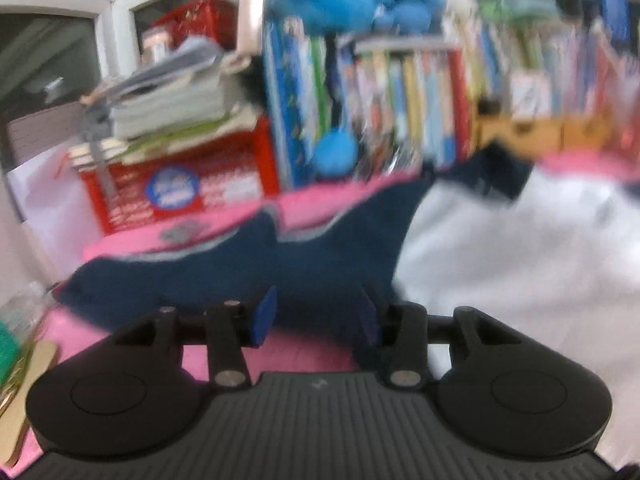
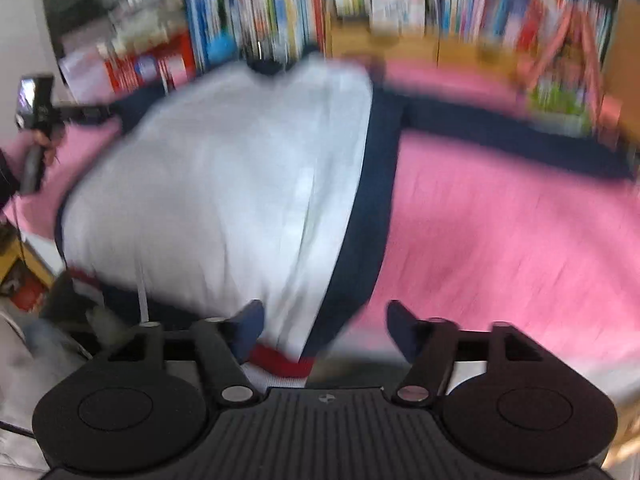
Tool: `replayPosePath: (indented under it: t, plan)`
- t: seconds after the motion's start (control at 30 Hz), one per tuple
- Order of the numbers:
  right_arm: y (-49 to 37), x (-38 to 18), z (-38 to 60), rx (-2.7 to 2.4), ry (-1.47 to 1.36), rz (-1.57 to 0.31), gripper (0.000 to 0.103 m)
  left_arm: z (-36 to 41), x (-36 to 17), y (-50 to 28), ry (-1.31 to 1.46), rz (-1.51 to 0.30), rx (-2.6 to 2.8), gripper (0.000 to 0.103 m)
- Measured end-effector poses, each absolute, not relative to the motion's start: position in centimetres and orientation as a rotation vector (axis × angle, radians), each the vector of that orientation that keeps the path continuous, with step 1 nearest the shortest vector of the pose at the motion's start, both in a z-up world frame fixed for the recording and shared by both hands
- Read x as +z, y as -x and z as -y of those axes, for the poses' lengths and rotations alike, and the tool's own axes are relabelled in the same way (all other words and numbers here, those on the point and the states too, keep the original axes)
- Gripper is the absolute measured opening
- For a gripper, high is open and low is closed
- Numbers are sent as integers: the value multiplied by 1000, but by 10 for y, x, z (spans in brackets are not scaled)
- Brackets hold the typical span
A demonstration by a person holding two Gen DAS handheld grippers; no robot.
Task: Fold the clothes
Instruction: 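Lift the jacket's white body edge with the right tool and smooth it flat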
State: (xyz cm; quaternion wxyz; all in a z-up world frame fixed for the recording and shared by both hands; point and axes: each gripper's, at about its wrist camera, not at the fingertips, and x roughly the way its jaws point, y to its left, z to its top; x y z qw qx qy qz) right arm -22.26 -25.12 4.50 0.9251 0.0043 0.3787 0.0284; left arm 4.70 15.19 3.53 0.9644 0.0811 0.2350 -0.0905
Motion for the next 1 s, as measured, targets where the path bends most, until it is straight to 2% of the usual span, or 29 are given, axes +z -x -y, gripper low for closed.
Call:
replayPosePath:
  t: [0.07,0.23,0.3,0.37,0.4,0.43,0.5,0.53,0.73,0.87,1.0]
  plan:
    - [206,71,255,44,36,-654,83,-134,38,-56,-168,-478,-241,44]
    - [87,71,240,96,28,-523,81,-70,17,-94,-242,-527,-369,43]
    - [24,57,226,142,14,-551,73,-45,4,-115,-275,-573,-409,39]
    - [-37,33,214,149,23,-609,56,-26,-9,-141,-302,-617,-424,22]
    - [-68,21,207,152,28,-638,42,-19,-13,-155,-313,-622,-417,20]
    - [-99,9,201,156,33,-668,33,-13,-17,-169,-325,-624,-409,20]
    - [-157,-14,192,151,44,-719,30,-5,-22,-197,-347,-624,-389,20]
    - [-180,-23,196,123,52,-731,25,-3,-23,-215,-352,-622,-365,20]
    - [-274,-47,242,-23,-6,-691,27,11,-32,-300,-363,-597,-243,18]
    - [-284,-55,236,-64,79,-659,29,11,-32,-306,-407,-576,-258,23]
    - [-284,-54,237,-67,72,-654,30,-19,-25,-300,-327,-595,-251,28]
